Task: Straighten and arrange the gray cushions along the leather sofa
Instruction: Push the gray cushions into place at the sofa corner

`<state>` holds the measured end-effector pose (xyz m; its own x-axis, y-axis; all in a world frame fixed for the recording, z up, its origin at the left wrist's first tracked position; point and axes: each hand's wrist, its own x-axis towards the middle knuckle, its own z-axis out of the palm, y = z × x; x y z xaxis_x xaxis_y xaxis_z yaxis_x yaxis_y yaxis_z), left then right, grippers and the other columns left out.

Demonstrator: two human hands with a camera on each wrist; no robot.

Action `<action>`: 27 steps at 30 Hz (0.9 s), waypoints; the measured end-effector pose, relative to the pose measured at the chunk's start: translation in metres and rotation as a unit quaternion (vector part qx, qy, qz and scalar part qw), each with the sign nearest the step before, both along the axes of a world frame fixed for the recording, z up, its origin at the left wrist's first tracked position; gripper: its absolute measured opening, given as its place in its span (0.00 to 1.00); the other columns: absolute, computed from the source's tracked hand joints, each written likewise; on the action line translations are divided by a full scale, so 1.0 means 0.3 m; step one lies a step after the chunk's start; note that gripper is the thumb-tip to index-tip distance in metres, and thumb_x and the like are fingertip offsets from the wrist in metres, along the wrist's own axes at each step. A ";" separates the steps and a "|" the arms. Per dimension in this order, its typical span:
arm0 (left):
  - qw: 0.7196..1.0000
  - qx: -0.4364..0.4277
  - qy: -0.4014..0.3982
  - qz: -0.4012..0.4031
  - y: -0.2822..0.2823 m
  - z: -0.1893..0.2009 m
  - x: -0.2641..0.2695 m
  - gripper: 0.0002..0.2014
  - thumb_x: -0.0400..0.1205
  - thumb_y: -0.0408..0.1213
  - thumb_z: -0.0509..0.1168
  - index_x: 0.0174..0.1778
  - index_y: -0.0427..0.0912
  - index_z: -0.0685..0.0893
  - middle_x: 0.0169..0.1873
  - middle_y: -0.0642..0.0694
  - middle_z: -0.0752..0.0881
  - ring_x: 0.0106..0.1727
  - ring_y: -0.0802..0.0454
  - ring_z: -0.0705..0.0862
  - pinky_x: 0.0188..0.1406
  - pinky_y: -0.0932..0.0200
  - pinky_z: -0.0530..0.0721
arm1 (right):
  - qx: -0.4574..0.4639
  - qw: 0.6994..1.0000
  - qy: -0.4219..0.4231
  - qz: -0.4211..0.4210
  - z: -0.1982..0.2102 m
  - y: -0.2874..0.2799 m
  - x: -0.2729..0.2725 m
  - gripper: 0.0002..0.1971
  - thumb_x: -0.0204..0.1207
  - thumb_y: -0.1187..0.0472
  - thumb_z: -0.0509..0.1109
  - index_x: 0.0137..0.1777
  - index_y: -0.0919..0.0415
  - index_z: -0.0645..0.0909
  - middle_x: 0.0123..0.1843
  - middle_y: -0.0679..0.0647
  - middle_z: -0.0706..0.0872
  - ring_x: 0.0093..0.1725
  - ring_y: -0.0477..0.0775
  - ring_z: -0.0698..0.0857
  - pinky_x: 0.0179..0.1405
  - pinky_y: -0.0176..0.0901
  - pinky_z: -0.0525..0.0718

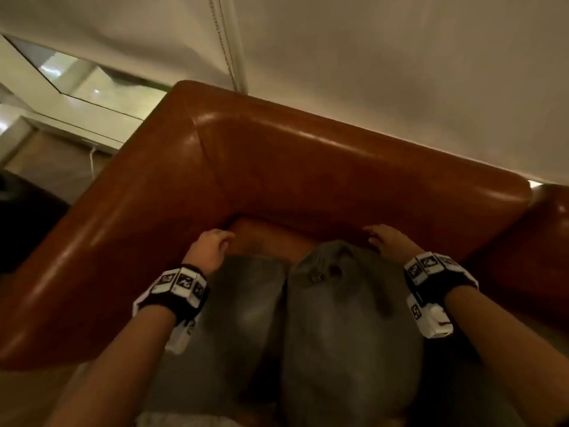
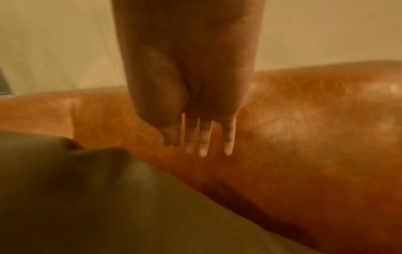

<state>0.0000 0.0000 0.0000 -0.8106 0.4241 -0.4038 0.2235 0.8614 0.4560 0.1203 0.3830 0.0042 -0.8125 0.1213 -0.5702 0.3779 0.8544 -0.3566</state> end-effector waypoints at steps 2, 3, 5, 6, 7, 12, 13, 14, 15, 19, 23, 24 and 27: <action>0.996 -0.068 -0.045 -0.020 0.051 -0.094 -0.021 0.19 0.86 0.35 0.53 0.74 0.42 0.71 0.76 0.39 0.69 0.76 0.38 0.68 0.73 0.39 0.69 | -0.047 0.995 -0.079 0.028 -0.074 0.024 -0.045 0.28 0.84 0.54 0.56 0.82 0.54 0.52 0.82 0.58 0.59 0.80 0.59 0.60 0.78 0.53 0.59; 0.990 -0.111 -0.078 -0.039 0.079 -0.140 -0.023 0.21 0.87 0.37 0.52 0.78 0.43 0.65 0.80 0.40 0.63 0.79 0.39 0.62 0.75 0.35 0.64 | -0.074 0.990 -0.115 0.033 -0.101 0.038 -0.056 0.31 0.83 0.51 0.57 0.82 0.52 0.47 0.84 0.55 0.55 0.82 0.57 0.57 0.79 0.51 0.56; 0.967 -0.202 -0.131 -0.084 0.121 -0.201 -0.002 0.26 0.87 0.42 0.51 0.82 0.48 0.52 0.83 0.44 0.53 0.83 0.41 0.49 0.77 0.28 0.51 | -0.140 0.975 -0.170 0.026 -0.140 0.049 -0.059 0.38 0.81 0.47 0.58 0.81 0.45 0.37 0.84 0.50 0.52 0.82 0.55 0.54 0.79 0.53 0.54; 0.954 -0.242 -0.138 -0.110 0.127 -0.217 0.003 0.29 0.87 0.46 0.50 0.83 0.49 0.47 0.84 0.45 0.51 0.84 0.41 0.47 0.75 0.25 0.45 | -0.168 0.967 -0.190 0.027 -0.150 0.046 -0.058 0.39 0.80 0.46 0.59 0.80 0.42 0.33 0.84 0.49 0.54 0.82 0.55 0.56 0.79 0.53 0.56; 0.941 -0.278 -0.139 -0.133 0.123 -0.233 0.001 0.31 0.86 0.49 0.50 0.82 0.50 0.44 0.83 0.44 0.53 0.84 0.42 0.49 0.74 0.24 0.41 | -0.187 0.961 -0.199 0.031 -0.159 0.040 -0.053 0.39 0.80 0.46 0.59 0.79 0.40 0.33 0.83 0.50 0.58 0.81 0.55 0.59 0.78 0.53 0.58; 0.946 -0.262 -0.121 -0.149 0.082 -0.231 0.012 0.27 0.82 0.52 0.59 0.75 0.43 0.68 0.74 0.42 0.71 0.75 0.42 0.68 0.78 0.34 0.57 | -0.095 0.986 -0.090 0.101 -0.151 0.007 0.025 0.24 0.76 0.37 0.56 0.67 0.49 0.72 0.66 0.51 0.75 0.68 0.56 0.75 0.66 0.47 0.71; 0.953 -0.242 -0.111 -0.147 0.067 -0.211 0.025 0.25 0.82 0.51 0.60 0.73 0.43 0.71 0.72 0.41 0.73 0.73 0.42 0.70 0.76 0.39 0.64 | -0.071 0.989 -0.063 0.111 -0.123 -0.002 0.059 0.26 0.76 0.36 0.56 0.64 0.53 0.75 0.61 0.53 0.75 0.62 0.56 0.77 0.58 0.44 0.73; 0.960 -0.217 -0.105 -0.140 0.048 -0.186 0.041 0.23 0.83 0.50 0.60 0.70 0.42 0.74 0.71 0.41 0.74 0.72 0.41 0.71 0.73 0.43 0.69 | -0.055 0.991 -0.025 0.119 -0.096 -0.008 0.100 0.29 0.75 0.34 0.54 0.61 0.56 0.76 0.57 0.53 0.75 0.55 0.54 0.79 0.51 0.41 0.73; 0.967 -0.192 -0.102 -0.129 0.021 -0.161 0.061 0.21 0.83 0.49 0.59 0.68 0.41 0.75 0.70 0.40 0.75 0.71 0.41 0.71 0.70 0.45 0.71 | -0.043 0.992 0.015 0.122 -0.064 -0.015 0.149 0.33 0.73 0.30 0.50 0.59 0.58 0.76 0.54 0.52 0.74 0.49 0.51 0.78 0.46 0.40 0.74; 0.989 -0.104 -0.084 -0.056 -0.151 -0.040 0.160 0.21 0.84 0.47 0.57 0.68 0.37 0.75 0.69 0.39 0.73 0.69 0.41 0.73 0.70 0.48 0.72 | 0.004 0.989 0.130 0.070 0.097 -0.024 0.374 0.32 0.73 0.31 0.45 0.55 0.56 0.75 0.52 0.49 0.75 0.39 0.49 0.80 0.38 0.48 0.82; 0.987 -0.142 -0.044 0.064 -0.328 0.121 0.312 0.26 0.84 0.52 0.53 0.76 0.42 0.68 0.64 0.35 0.82 0.62 0.35 0.82 0.59 0.43 0.80 | 0.041 0.966 0.255 0.007 0.306 0.006 0.546 0.30 0.77 0.32 0.44 0.44 0.56 0.77 0.35 0.51 0.84 0.27 0.52 0.83 0.25 0.53 0.83; 0.986 -0.146 -0.015 0.083 -0.359 0.154 0.356 0.26 0.83 0.53 0.52 0.74 0.42 0.70 0.60 0.34 0.85 0.58 0.33 0.84 0.54 0.42 0.81 | 0.060 0.957 0.283 0.014 0.361 0.014 0.572 0.28 0.79 0.36 0.46 0.44 0.57 0.78 0.34 0.55 0.85 0.26 0.54 0.84 0.23 0.52 0.84; 0.978 -0.151 0.031 0.139 -0.408 0.222 0.446 0.20 0.83 0.51 0.54 0.65 0.43 0.75 0.45 0.34 0.87 0.45 0.32 0.85 0.42 0.45 0.80 | 0.130 0.933 0.322 0.094 0.505 0.039 0.598 0.23 0.82 0.41 0.44 0.47 0.56 0.75 0.37 0.58 0.86 0.22 0.58 0.83 0.14 0.51 0.80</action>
<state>0.1338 -0.1225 0.0666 -0.9046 0.0526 -0.4231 -0.0199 0.9861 0.1652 0.2998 0.3948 0.1556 -0.9974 0.0083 0.0718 -0.0084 0.9734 -0.2290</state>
